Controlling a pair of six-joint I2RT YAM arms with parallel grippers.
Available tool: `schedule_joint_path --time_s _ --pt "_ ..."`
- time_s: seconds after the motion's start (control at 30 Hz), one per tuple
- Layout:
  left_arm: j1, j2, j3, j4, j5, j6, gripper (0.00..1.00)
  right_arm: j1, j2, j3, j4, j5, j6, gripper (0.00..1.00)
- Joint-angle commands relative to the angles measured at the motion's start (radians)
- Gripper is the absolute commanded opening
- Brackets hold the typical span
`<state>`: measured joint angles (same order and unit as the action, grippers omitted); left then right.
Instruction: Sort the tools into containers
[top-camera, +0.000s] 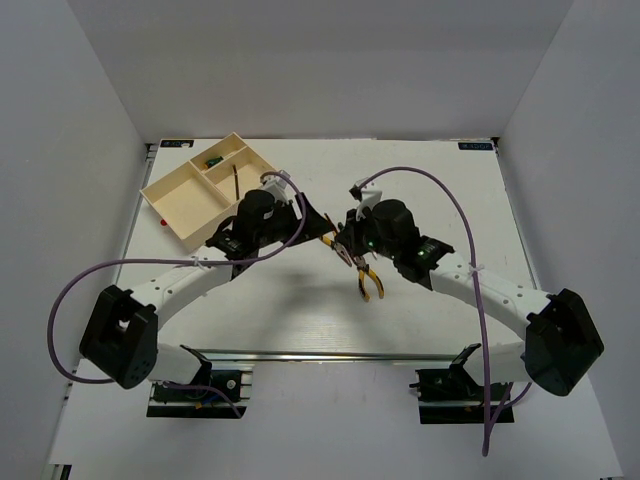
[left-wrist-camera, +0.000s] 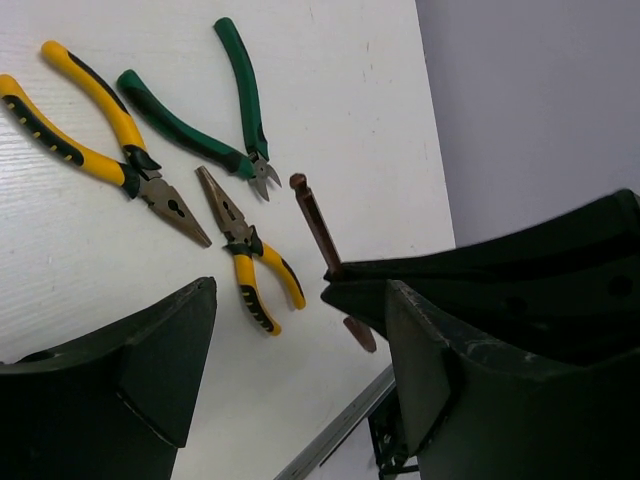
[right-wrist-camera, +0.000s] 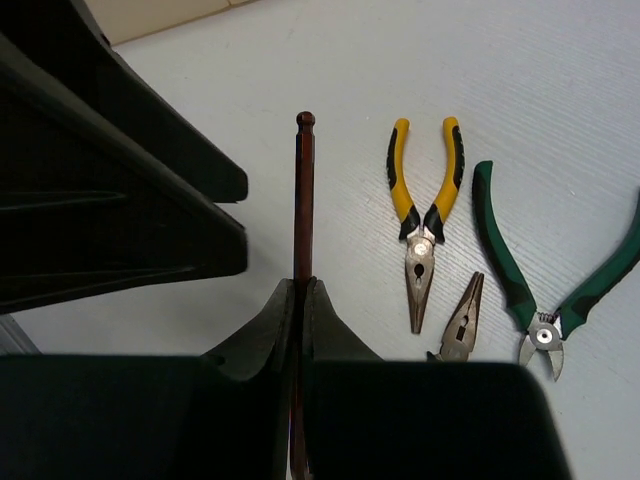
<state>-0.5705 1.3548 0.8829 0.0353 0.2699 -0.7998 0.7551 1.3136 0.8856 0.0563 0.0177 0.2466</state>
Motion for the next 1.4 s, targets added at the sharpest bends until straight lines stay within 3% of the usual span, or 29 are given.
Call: schedule_joint_path --time_s 0.0,0.23,0.43,0.57,0.6,0.73,0.83,0.93,0.97,1.07,1.17,1.37 --pt "-0.023 0.027 0.036 0.064 -0.058 -0.048 0.77 0.010 -0.010 -0.008 0.065 -0.007 0.006 0.00" --pt "-0.046 0.076 0.048 0.098 -0.109 -0.072 0.72 0.019 -0.040 -0.030 0.074 -0.039 0.005 0.00" --pt "-0.066 0.110 0.059 0.132 -0.109 -0.090 0.58 0.019 -0.050 -0.034 0.076 -0.053 0.005 0.00" --pt "-0.075 0.133 0.068 0.147 -0.080 -0.101 0.42 0.021 -0.059 -0.050 0.091 -0.056 0.011 0.00" --pt "-0.075 0.136 0.065 0.159 -0.075 -0.105 0.31 0.021 -0.060 -0.050 0.093 -0.055 0.010 0.00" --pt "-0.085 0.130 0.047 0.184 -0.064 -0.119 0.00 0.021 -0.065 -0.053 0.089 -0.048 0.008 0.00" --pt "-0.085 0.122 0.045 0.173 -0.070 -0.119 0.00 0.020 -0.071 -0.054 0.082 -0.038 0.010 0.05" --pt "-0.085 0.109 0.044 0.158 -0.086 -0.107 0.00 0.018 -0.080 -0.056 0.062 -0.022 0.011 0.18" --pt "-0.085 0.101 0.045 0.150 -0.089 -0.102 0.00 0.018 -0.086 -0.059 0.059 -0.022 0.011 0.30" --pt "-0.062 0.092 0.047 0.129 -0.098 -0.087 0.00 0.015 -0.120 -0.076 0.050 0.025 0.011 0.51" --pt "-0.052 0.078 0.048 0.101 -0.112 -0.069 0.00 0.012 -0.160 -0.091 0.022 0.079 0.003 0.66" --pt "-0.052 0.069 0.154 -0.029 -0.233 0.071 0.00 0.009 -0.237 -0.131 -0.051 0.200 -0.016 0.77"
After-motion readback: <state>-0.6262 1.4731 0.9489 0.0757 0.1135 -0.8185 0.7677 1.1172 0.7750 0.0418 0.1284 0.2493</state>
